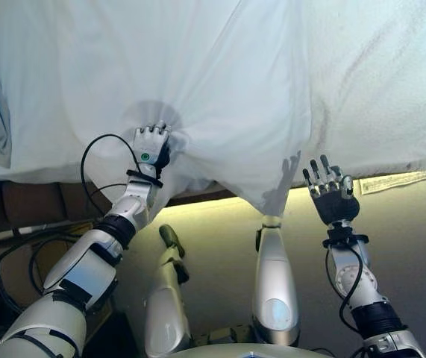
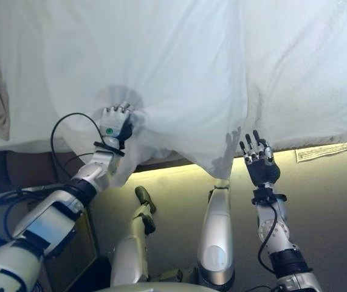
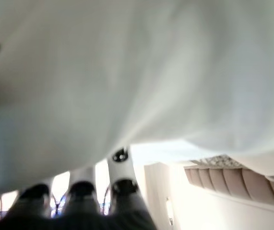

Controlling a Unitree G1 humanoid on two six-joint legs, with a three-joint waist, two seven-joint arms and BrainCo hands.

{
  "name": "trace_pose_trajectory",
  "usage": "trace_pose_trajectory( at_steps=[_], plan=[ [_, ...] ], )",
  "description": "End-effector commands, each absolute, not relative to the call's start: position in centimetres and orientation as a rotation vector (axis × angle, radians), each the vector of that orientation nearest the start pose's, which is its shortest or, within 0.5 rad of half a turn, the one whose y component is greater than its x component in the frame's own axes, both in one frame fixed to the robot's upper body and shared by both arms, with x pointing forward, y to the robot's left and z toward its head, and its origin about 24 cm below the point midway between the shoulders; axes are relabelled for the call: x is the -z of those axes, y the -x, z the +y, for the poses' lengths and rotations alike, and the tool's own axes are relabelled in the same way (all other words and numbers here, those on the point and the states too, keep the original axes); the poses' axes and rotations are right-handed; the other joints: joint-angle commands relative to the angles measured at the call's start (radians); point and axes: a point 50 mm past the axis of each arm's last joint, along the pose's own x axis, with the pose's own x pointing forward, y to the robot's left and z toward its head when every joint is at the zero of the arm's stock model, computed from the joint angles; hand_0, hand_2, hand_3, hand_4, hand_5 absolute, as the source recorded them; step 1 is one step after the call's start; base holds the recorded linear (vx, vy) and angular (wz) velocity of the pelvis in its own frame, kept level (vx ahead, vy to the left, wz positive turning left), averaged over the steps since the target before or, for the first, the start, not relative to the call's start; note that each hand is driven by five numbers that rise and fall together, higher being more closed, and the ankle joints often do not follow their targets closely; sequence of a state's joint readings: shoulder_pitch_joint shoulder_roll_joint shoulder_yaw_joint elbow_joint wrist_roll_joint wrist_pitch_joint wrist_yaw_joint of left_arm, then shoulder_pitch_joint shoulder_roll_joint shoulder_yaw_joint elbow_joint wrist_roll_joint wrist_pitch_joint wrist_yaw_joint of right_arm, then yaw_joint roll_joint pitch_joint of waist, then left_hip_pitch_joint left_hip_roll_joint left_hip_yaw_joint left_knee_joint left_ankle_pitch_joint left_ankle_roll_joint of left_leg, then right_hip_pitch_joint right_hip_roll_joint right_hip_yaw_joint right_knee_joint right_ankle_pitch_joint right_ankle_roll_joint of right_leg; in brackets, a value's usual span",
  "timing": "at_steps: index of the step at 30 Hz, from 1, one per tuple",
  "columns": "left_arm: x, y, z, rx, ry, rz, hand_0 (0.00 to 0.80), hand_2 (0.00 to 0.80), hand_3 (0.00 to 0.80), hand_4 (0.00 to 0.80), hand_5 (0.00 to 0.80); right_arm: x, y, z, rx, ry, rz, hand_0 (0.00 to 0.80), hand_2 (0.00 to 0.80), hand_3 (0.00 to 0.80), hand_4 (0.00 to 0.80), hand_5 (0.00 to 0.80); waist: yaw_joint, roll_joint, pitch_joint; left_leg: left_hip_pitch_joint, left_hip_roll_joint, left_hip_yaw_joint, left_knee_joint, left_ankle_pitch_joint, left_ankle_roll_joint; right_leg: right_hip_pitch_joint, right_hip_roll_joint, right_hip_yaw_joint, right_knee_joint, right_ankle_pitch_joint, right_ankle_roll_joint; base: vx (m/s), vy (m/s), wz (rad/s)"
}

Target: Make the bed neatly

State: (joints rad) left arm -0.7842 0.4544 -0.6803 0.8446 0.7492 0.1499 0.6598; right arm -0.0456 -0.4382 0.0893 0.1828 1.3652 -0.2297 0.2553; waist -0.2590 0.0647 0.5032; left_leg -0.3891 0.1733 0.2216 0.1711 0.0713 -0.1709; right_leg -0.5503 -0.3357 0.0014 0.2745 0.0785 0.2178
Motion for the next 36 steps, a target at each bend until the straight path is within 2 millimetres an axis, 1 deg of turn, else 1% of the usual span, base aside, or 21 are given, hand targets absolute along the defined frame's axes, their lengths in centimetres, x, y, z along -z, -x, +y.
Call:
trace_pose_trajectory(
  at_steps=[1, 4, 8, 10, 13, 14, 15, 18, 21, 24, 29, 32, 36],
  plan=[
    [-11.7, -36.8, 24.3, -0.439, -1.581, -0.239, 0.8, 0.8, 0.8, 0.8, 0.8, -4.7, -24.6, -24.9, -0.058, -0.864, -0.187, 0.0, 0.0, 0.0, 0.0, 0.0, 0.002, -0.017, -0.046, -0.062, 0.016, -0.002, 0.067, 0.025, 0.024, 0.011, 0.01, -0.044, 0.033, -0.01, -0.035, 0.054, -0.023, 0.01],
    [-10.7, -36.2, 24.3, -0.407, -1.536, -0.21, 0.8, 0.8, 0.8, 0.8, 0.8, -4.2, -24.2, -24.9, -0.036, -0.884, -0.178, 0.0, 0.0, 0.0, 0.0, 0.0, 0.014, -0.016, -0.064, -0.039, 0.013, -0.008, 0.059, 0.02, 0.028, 0.039, 0.009, -0.051, 0.027, -0.016, -0.035, 0.049, -0.058, 0.02],
    [-7.8, -34.3, 24.7, -0.352, -1.465, -0.146, 0.8, 0.8, 0.8, 0.8, 0.8, -3.5, -23.7, -24.4, 0.008, -0.91, -0.171, 0.0, 0.0, 0.0, 0.0, 0.0, 0.045, -0.018, -0.091, 0.001, 0.017, -0.023, 0.045, 0.012, 0.032, 0.093, 0.01, -0.071, 0.005, -0.017, -0.034, 0.038, -0.1, 0.05],
    [-6.8, -33.4, 25.1, -0.336, -1.414, -0.111, 0.8, 0.8, 0.8, 0.8, 0.8, -3.0, -23.4, -24.4, 0.024, -0.913, -0.162, 0.0, 0.0, 0.0, 0.0, 0.0, 0.059, -0.018, -0.101, 0.019, 0.019, -0.029, 0.038, 0.008, 0.034, 0.119, 0.01, -0.083, -0.007, -0.018, -0.034, 0.045, -0.096, 0.09],
    [-4.9, -31.4, 25.7, -0.32, -1.298, -0.043, 0.8, 0.8, 0.8, 0.8, 0.8, -2.0, -22.4, -24.5, 0.055, -0.924, -0.14, 0.0, 0.0, 0.0, 0.0, 0.0, 0.087, -0.017, -0.124, 0.054, 0.023, -0.038, 0.017, 0.007, 0.035, 0.166, 0.013, -0.105, -0.028, -0.02, -0.032, 0.043, -0.089, 0.06],
    [-4.5, -30.8, 25.8, -0.311, -1.28, -0.034, 0.8, 0.8, 0.8, 0.8, 0.8, -1.8, -22.1, -24.5, 0.063, -0.929, -0.135, 0.0, 0.0, 0.0, 0.0, 0.0, 0.094, -0.016, -0.129, 0.063, 0.024, -0.04, 0.009, 0.007, 0.035, 0.18, 0.014, -0.112, -0.036, -0.02, -0.033, 0.041, -0.117, 0.14],
    [-3.6, -29.7, 25.8, -0.288, -1.254, -0.018, 0.8, 0.8, 0.8, 0.8, 0.8, -1.4, -21.6, -24.6, 0.085, -0.944, -0.13, 0.0, 0.0, 0.0, 0.0, 0.0, 0.11, -0.016, -0.141, 0.078, 0.026, -0.047, -0.003, 0.007, 0.036, 0.203, 0.017, -0.125, -0.049, -0.019, -0.034, 0.028, -0.128, 0.1],
    [-1.8, -27.8, 25.8, -0.247, -1.201, 0.039, 0.8, 0.8, 0.8, 0.8, 0.8, -0.8, -21.0, -24.7, 0.112, -0.968, -0.126, 0.0, 0.0, 0.0, 0.0, 0.0, 0.139, -0.017, -0.161, 0.1, 0.03, -0.066, -0.017, 0.006, 0.035, 0.245, 0.023, -0.15, -0.073, -0.019, -0.037, 0.028, -0.127, 0.21],
    [0.0, -25.8, 25.9, -0.213, -1.167, 0.112, 0.8, 0.8, 0.8, 0.8, 0.8, -0.4, -20.6, -24.7, 0.127, -0.982, -0.12, 0.0, 0.0, 0.0, 0.0, 0.0, 0.167, -0.024, -0.185, 0.125, 0.038, -0.082, -0.033, 0.004, 0.033, 0.289, 0.034, -0.172, -0.109, -0.012, -0.039, 0.04, -0.13, 0.12],
    [1.6, -23.9, 26.1, -0.187, -1.144, 0.181, 0.8, 0.8, 0.8, 0.8, 0.8, -0.1, -20.4, -24.3, 0.137, -0.997, -0.112, 0.0, 0.0, 0.0, 0.0, 0.0, 0.191, -0.03, -0.208, 0.152, 0.047, -0.087, -0.059, 0.006, 0.029, 0.328, 0.048, -0.189, -0.149, -0.001, -0.039, 0.024, -0.105, 0.09],
    [2.5, -22.7, 26.1, -0.142, -1.138, 0.221, 0.8, 0.8, 0.8, 0.8, 0.8, 0.2, -20.3, -24.0, 0.153, -1.012, -0.101, 0.0, 0.0, 0.0, 0.0, 0.0, 0.217, -0.033, -0.242, 0.185, 0.05, -0.097, -0.093, 0.016, 0.025, 0.378, 0.06, -0.21, -0.206, 0.016, -0.035, 0.015, -0.068, 0.09],
    [2.4, -22.6, 25.8, -0.11, -1.145, 0.208, 0.8, 0.8, 0.8, 0.8, 0.8, 0.4, -20.2, -23.9, 0.158, -1.02, -0.097, 0.0, 0.0, 0.0, 0.0, 0.0, 0.227, -0.033, -0.255, 0.199, 0.05, -0.1, -0.107, 0.017, 0.023, 0.399, 0.063, -0.221, -0.237, 0.028, -0.03, -0.005, -0.054, 0.16],
    [2.2, -22.6, 25.2, -0.064, -1.146, 0.186, 0.8, 0.8, 0.8, 0.8, 0.8, 1.2, -19.9, -23.6, 0.174, -1.034, -0.075, 0.0, 0.0, 0.0, 0.0, 0.0, 0.24, -0.033, -0.28, 0.225, 0.048, -0.099, -0.135, 0.021, 0.021, 0.428, 0.067, -0.239, -0.275, 0.043, -0.022, -0.011, -0.038, 0.1]
  ],
)
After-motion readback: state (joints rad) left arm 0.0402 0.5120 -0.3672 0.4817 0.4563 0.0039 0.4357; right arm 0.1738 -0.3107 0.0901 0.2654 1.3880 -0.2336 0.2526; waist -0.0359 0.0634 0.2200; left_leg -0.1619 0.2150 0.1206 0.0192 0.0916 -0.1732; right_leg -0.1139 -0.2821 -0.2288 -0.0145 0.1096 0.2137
